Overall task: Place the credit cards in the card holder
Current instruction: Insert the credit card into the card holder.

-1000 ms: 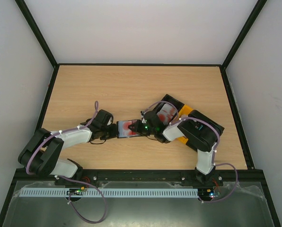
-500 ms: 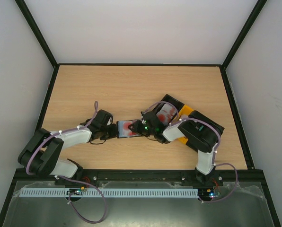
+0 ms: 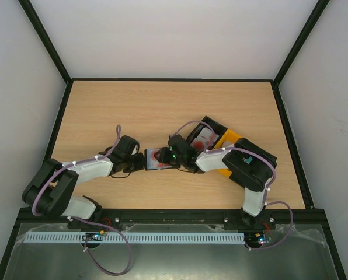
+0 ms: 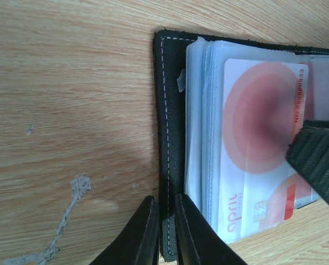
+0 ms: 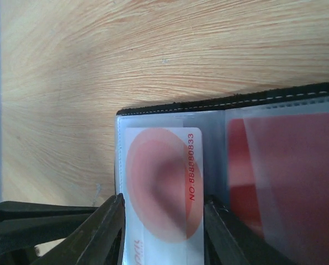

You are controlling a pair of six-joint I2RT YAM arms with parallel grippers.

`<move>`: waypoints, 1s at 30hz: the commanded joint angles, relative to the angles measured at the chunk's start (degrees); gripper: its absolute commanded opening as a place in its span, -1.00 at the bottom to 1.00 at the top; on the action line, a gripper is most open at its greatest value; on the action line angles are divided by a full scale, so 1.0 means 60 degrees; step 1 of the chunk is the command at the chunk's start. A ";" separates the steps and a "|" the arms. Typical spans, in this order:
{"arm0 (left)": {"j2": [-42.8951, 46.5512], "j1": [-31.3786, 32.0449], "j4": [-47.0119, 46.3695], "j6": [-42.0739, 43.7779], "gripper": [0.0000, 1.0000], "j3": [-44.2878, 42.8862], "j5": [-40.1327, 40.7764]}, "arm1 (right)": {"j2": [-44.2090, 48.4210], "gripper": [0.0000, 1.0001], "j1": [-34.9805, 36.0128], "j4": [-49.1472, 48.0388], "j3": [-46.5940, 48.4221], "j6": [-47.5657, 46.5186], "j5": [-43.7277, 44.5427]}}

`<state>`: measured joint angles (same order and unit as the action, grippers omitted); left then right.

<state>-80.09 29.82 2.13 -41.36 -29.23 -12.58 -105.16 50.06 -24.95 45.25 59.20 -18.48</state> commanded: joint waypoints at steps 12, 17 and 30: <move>0.0393 -0.0039 0.0451 0.0109 -0.73 0.0056 0.0214 | 0.0315 -0.06 0.0554 0.4107 0.1661 -0.1315 0.2470; 0.0995 -0.0036 0.0544 -0.0028 -0.56 0.0000 0.0516 | 0.0473 0.03 0.0558 0.4873 0.2005 -0.1777 0.2368; 0.1287 -0.0039 -0.0478 -0.0320 -0.47 0.0095 -0.0749 | 0.0370 -0.53 0.0833 0.5912 0.2430 -0.2239 0.2463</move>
<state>-72.62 29.80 2.61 -42.26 -29.21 -13.04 -103.94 54.46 6.13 57.71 46.78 -6.28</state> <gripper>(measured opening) 0.266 0.270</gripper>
